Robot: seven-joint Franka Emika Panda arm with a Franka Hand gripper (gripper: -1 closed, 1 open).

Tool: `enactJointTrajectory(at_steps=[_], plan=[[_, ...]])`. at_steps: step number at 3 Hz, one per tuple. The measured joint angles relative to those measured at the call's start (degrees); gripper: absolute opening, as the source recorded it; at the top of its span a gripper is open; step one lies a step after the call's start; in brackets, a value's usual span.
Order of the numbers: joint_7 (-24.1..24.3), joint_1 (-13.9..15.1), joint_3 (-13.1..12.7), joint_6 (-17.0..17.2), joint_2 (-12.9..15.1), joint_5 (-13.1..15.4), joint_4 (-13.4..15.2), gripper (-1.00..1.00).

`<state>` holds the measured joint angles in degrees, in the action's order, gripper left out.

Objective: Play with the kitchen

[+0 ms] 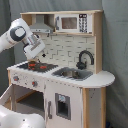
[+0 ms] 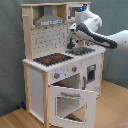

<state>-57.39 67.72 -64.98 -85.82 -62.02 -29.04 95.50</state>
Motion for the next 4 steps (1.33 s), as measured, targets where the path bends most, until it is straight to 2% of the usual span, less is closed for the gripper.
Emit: enactJointTrajectory(at_steps=[2,3,4], plan=[[-1.68,-4.57,0.14,-8.81,-1.84,8.58,0.04,1.0],[-2.83,-6.21,0.3,-14.52,-2.95,12.12,0.17,1.0],[-3.66,-7.63,0.57,-19.45,-4.11,14.39,0.47,1.0]])
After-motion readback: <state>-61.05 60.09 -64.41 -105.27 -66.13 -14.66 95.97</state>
